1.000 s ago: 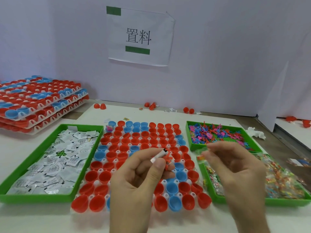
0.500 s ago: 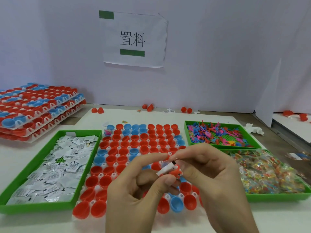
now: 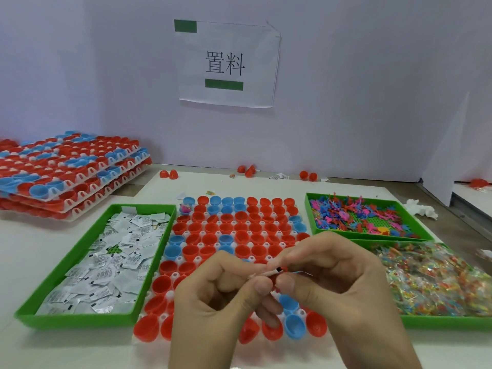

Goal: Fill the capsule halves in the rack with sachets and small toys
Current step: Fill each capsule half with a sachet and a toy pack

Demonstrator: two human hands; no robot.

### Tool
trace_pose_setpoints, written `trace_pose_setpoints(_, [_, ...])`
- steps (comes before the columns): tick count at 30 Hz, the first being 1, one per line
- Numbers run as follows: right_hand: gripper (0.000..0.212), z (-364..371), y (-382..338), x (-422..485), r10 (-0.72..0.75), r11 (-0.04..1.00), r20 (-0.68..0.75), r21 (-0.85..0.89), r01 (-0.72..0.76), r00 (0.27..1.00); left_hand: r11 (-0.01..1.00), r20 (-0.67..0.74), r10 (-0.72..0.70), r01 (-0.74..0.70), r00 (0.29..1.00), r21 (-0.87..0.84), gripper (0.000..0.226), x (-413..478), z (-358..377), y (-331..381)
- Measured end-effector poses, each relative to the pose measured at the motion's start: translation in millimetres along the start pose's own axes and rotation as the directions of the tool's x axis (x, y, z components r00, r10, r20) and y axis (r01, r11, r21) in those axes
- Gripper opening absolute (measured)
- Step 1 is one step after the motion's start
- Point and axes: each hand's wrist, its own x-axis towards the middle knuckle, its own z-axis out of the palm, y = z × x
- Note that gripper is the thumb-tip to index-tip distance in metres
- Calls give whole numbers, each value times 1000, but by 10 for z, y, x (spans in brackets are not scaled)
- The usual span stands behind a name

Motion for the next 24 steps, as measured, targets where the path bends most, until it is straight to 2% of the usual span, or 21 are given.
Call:
trace_pose_setpoints(4, [25,37,67,2,-14,994,-72,112,22,997,999,32,33,-34,999,6,36,-5,11,6])
trace_pose_setpoints(8, [23,83,100,0,-34,989,-73,144,44,997,987,-29,154,-152,988,60,26,-17,5,33])
trace_pose_setpoints(11, [23,73,74,3,-3,995,-26,99,5,1000,959,-69,227,-211,971,191,15,-12,-31,-24])
trace_pose_setpoints(12, [30,62,59,7,43,998,-10,56,-43,999,947,-79,206,-178,975,268,6,6,-54,-83])
trace_pose_setpoints(13, [40,51,48,8,109,994,-4,12,-109,994,928,-96,157,-113,983,356,15,38,-80,-127])
trace_pose_setpoints(14, [51,46,44,7,186,983,-8,-15,-186,983,887,-100,147,-87,984,453,28,66,-104,-139])
trace_pose_setpoints(15, [58,47,42,8,258,966,-8,-21,-258,966,805,-4,253,-208,967,555,25,87,-136,-134])
trace_pose_setpoints(17, [56,58,56,14,344,939,2,-30,-344,939,590,198,451,-457,870,666,10,77,-129,-45])
trace_pose_setpoints(18, [46,66,68,20,358,933,5,-40,-358,934,560,258,465,-507,847,655,3,50,-127,-22])
trace_pose_setpoints(20, [29,72,73,33,380,925,15,-30,-379,925,562,256,482,-520,838,643,11,56,-134,-28])
trace_pose_setpoints(24, [24,23,103,49,453,889,90,20,-457,887,512,198,522,-490,830,706,6,59,-199,-69])
